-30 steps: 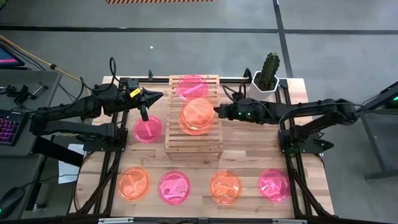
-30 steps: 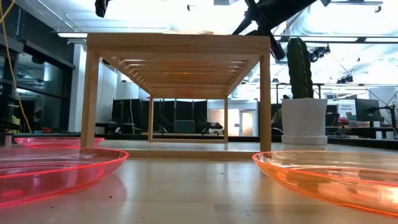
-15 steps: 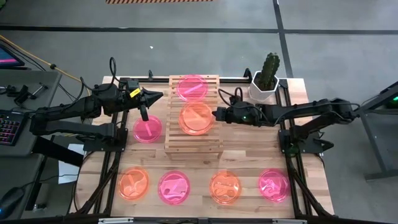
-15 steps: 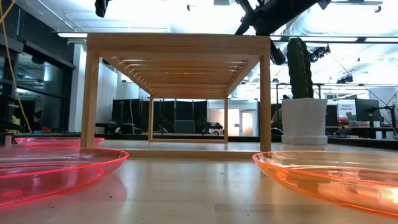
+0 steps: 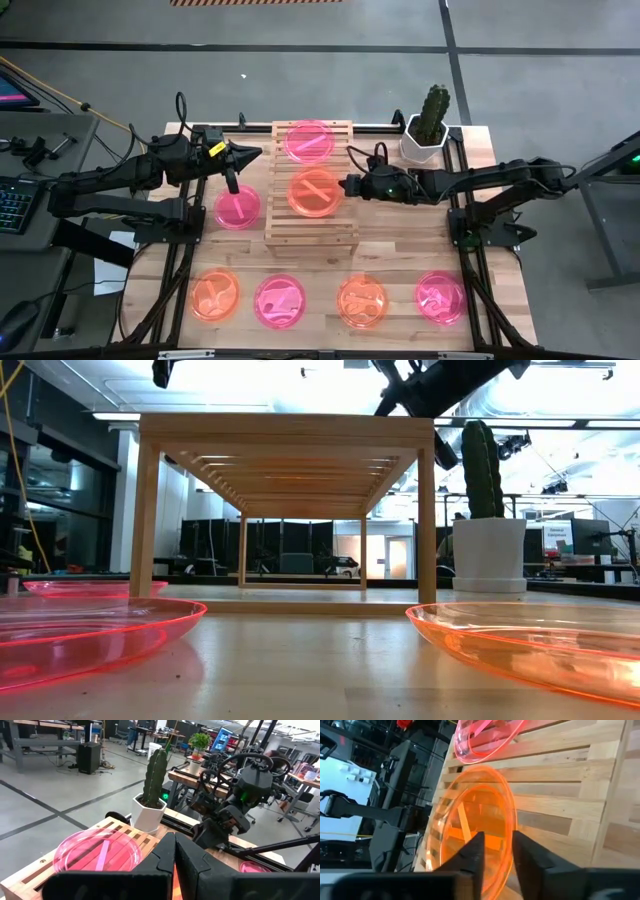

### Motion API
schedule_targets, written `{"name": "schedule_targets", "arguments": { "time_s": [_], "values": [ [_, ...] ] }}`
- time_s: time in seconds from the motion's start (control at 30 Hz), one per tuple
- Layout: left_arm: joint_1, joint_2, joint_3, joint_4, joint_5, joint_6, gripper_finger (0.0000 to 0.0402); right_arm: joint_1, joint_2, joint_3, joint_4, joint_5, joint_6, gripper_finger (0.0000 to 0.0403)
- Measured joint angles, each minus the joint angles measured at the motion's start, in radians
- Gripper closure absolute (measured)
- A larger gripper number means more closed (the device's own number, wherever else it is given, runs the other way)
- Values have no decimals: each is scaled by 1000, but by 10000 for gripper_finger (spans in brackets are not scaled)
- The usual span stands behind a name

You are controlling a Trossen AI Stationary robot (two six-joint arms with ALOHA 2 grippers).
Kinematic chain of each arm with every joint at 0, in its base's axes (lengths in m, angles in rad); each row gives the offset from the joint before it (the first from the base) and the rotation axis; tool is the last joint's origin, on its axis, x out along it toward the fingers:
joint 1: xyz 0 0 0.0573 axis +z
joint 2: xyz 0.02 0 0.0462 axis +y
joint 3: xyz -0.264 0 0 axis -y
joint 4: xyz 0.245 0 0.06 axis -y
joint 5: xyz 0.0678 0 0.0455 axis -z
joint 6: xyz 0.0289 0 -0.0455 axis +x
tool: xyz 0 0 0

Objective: Place and stack plates onto a shelf
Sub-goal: Stack the orange plate on top of the other orange plate on the shelf, then stack the top pink plate on top of the other pink plate on the shelf

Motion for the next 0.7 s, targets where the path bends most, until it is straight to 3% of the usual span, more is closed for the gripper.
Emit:
{"name": "schedule_targets", "arguments": {
  "time_s": [0.17,0.33,0.47,0.6,0.7],
  "values": [
    [0,0,0,0,0,0,401,-16,-16,0,17,-2,-38,252],
    [0,0,0,-2,0,1,401,-58,-90,0,20,-13,-140,229],
    [0,0,0,-4,10,-4,401,-68,-197,0,57,-23,-335,229],
    [0,5,0,-3,109,-39,401,-21,-294,0,178,-55,-595,230],
    [-1,8,0,-3,128,-30,401,17,-342,0,215,-39,-747,230]
  ]
}}
